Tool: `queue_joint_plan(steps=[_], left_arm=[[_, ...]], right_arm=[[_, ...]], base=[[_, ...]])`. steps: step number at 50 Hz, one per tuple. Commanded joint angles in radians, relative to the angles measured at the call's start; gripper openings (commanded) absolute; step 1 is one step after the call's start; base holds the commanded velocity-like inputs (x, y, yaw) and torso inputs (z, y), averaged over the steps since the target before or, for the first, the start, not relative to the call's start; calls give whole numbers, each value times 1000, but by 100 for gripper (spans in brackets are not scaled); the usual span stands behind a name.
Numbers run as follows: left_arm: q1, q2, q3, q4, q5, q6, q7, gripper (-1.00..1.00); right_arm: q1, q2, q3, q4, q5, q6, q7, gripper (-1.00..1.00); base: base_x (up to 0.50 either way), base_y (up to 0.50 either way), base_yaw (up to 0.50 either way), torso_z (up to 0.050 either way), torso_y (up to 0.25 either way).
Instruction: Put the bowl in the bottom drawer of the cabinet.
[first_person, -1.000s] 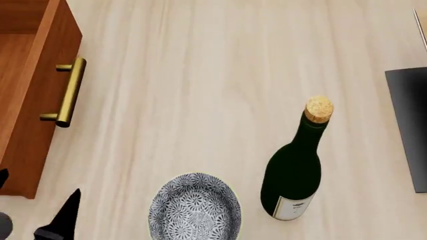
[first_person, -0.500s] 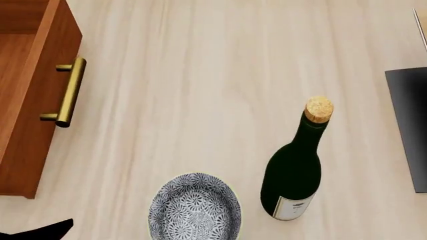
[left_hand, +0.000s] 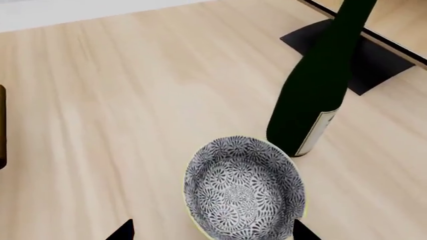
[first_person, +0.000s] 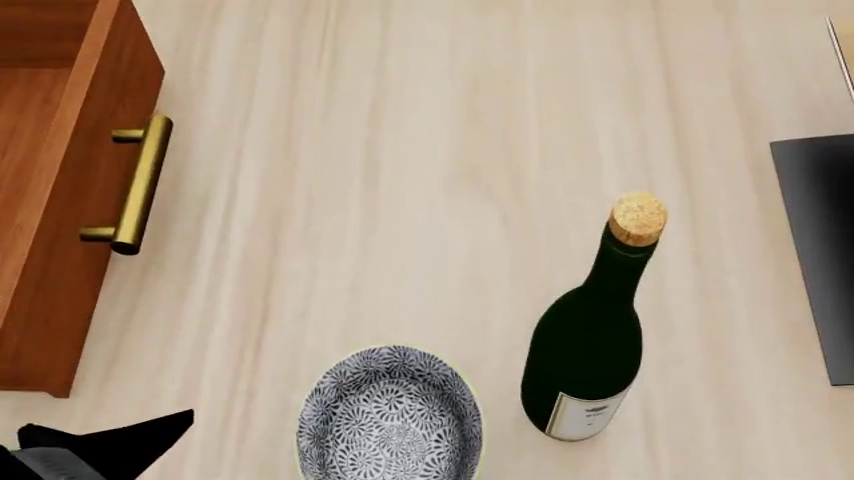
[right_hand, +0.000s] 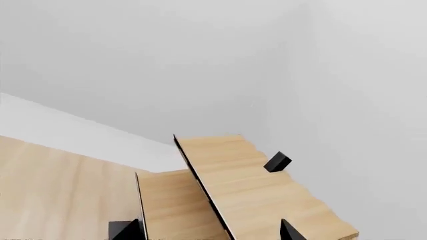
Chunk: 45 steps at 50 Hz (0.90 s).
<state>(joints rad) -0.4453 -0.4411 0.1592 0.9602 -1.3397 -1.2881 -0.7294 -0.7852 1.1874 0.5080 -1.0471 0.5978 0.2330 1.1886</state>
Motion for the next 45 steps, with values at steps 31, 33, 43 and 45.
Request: queue_joint_plan(steps=[31, 33, 43, 45], left_arm=[[-41, 56, 337, -402, 561, 259, 290, 100], [-41, 58, 340, -404, 560, 259, 291, 100], [-70, 74, 369, -461, 582, 272, 310, 100], [-79, 79, 377, -488, 594, 281, 318, 100]], right_arm=[[0, -116, 11, 0, -60, -1, -130, 100], [0, -107, 2, 0, -61, -2, -120, 100], [0, -43, -39, 0, -44, -16, -44, 100], [0, -38, -44, 0, -45, -17, -38, 100]], base=[[0, 0, 0, 0, 0], [0, 0, 0, 0, 0], [0, 0, 0, 0, 0], [0, 0, 0, 0, 0]])
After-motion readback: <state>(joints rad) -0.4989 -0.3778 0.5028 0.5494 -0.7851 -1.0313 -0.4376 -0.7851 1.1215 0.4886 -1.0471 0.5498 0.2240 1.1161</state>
